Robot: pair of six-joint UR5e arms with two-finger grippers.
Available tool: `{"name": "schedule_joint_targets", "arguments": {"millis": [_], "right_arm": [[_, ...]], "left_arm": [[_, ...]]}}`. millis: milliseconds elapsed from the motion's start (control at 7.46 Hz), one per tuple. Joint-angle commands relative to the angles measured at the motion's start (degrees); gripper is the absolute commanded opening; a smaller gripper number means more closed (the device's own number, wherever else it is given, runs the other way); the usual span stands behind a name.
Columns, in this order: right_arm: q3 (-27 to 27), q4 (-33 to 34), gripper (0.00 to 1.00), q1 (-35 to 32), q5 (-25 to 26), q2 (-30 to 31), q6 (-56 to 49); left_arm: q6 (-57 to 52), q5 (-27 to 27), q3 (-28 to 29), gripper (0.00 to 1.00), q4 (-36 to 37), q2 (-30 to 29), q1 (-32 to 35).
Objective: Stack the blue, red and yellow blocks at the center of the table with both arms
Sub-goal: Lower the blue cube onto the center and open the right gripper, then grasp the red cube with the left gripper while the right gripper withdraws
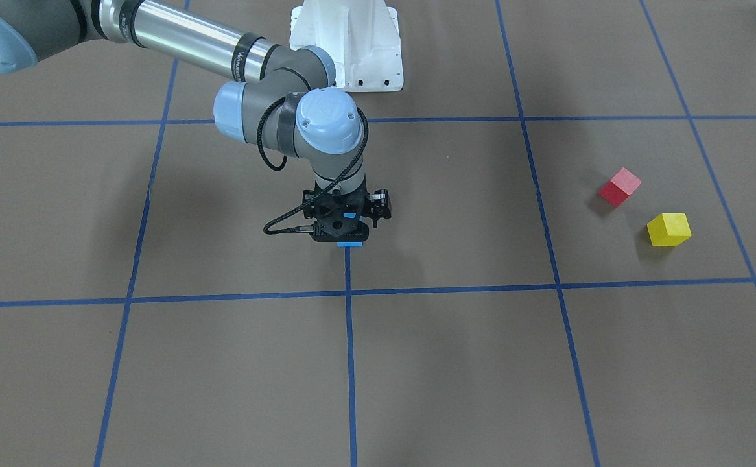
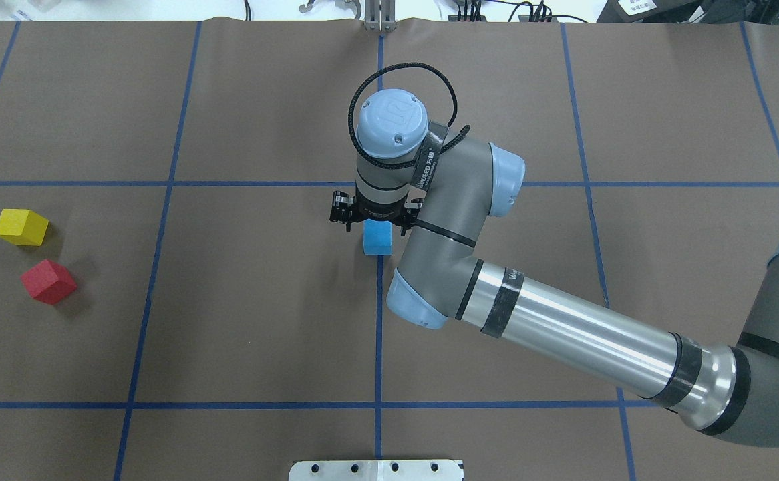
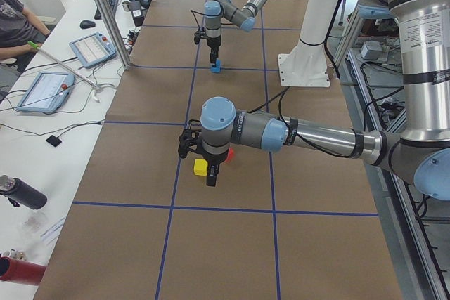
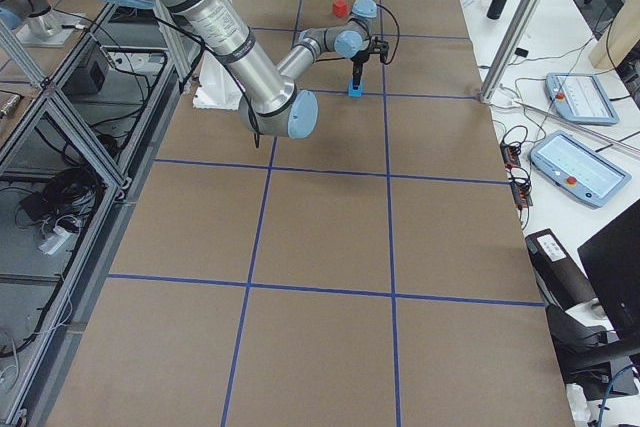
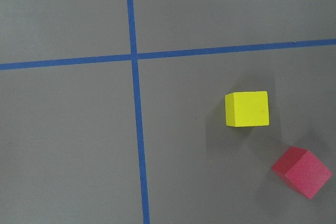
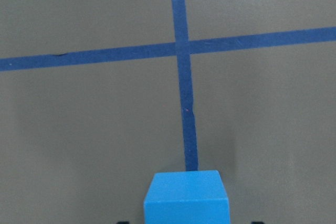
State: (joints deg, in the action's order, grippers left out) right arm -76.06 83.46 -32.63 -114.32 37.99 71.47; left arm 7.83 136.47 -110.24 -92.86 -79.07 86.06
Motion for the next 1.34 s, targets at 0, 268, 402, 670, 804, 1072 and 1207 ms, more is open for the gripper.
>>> {"name": "schedule_joint_targets", "arguments": {"millis": [0,268,402,670,804,1072,1207], "right_arm": [[-9.8,5.1,1.00,-3.7,-3.9,4.0,0.0],[-26.3,4.9,1.00,-7.3,-4.9,19.3,-2.5],[-28.2,4.8,1.00,-9.5,-7.4,23.4,-5.7],[-30.5,4.7,1.00,-12.7,-9.1,28.9,-9.9],[-30.3,4.7,1.00,-12.7,-9.1,29.2,-10.1],[-30.2,4.6,1.00,-12.7,-9.0,29.4,-10.1],[-30.0,4.6,1.00,-12.7,-8.7,29.6,-10.1]], "left_arm": [[15.5,-0.6,1.1,1.00,-7.3,-0.3,-7.8],[40.4,-10.4,4.4,0.99,-21.1,-1.4,-20.9],[50.1,-14.5,5.3,0.99,-21.7,-3.6,-27.5],[68.0,-15.4,4.9,1.00,-22.4,-4.9,-32.8],[72.5,-15.7,5.4,1.00,-24.2,-4.9,-35.0],[76.6,-15.9,6.3,1.00,-24.4,-5.0,-37.4],[76.5,-15.9,7.7,0.99,-24.5,-5.9,-37.7]]}}
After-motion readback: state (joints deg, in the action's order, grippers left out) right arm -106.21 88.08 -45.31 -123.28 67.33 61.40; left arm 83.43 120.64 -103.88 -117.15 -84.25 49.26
